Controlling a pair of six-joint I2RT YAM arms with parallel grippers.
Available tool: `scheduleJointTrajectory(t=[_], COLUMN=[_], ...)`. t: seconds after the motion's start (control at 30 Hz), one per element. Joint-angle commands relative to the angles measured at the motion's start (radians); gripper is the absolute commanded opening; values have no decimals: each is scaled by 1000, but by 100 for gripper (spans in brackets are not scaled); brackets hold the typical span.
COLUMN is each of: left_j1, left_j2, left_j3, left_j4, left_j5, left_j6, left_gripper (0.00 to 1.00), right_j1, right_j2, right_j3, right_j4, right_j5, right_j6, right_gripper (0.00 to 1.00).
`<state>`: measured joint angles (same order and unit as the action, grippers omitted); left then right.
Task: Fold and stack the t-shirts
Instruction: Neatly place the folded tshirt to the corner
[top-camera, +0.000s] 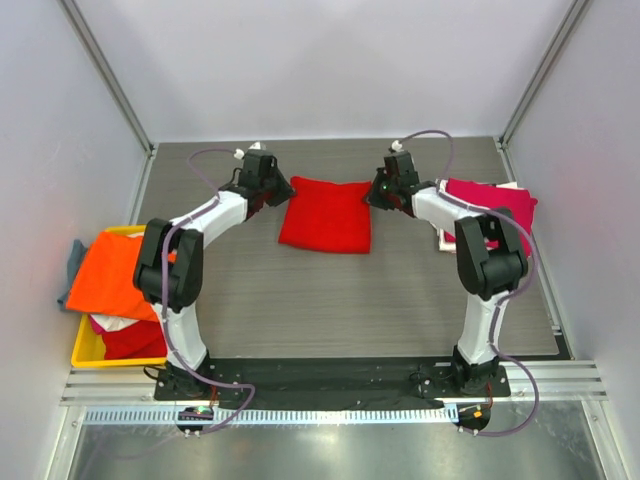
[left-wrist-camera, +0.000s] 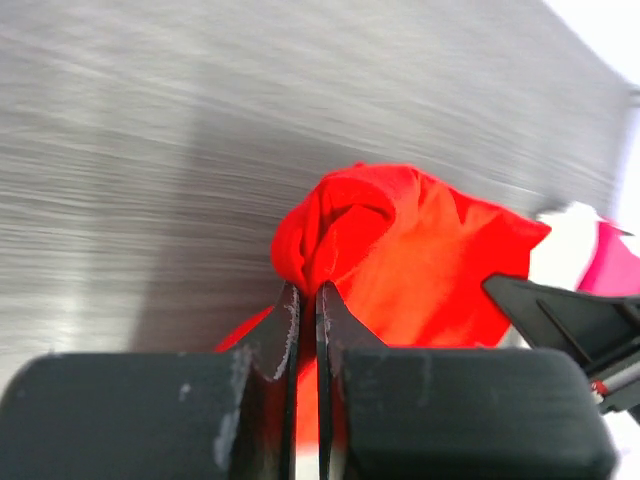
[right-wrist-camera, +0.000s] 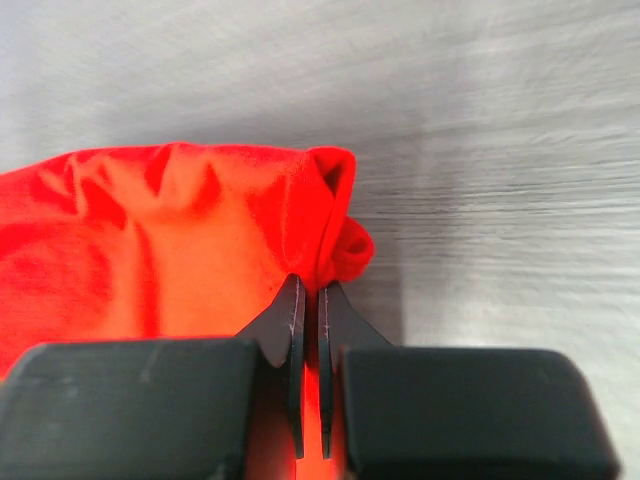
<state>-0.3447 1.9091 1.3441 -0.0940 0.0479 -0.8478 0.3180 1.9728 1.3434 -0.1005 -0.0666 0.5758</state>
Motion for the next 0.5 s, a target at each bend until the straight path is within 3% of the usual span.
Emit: scheduleJointTrajectory(t=[0.0, 0.27, 0.47], left_j1=[-51, -160, -313], left_j2=[-125, -186, -98], left_j3=[6, 93, 277], left_j4=[51, 46, 48], left_j5=[-39, -66, -135], left_j6=[10, -27, -31], left_gripper=[0, 0, 0], right_j1=[-13, -158, -290], right_j2=[-190, -488, -675], right_j3=[-7, -65, -96], right_j4=[-10, -188, -307], right_j5=[98, 180, 286], right_j6=[-13, 38, 44], right_gripper=[1, 1, 1])
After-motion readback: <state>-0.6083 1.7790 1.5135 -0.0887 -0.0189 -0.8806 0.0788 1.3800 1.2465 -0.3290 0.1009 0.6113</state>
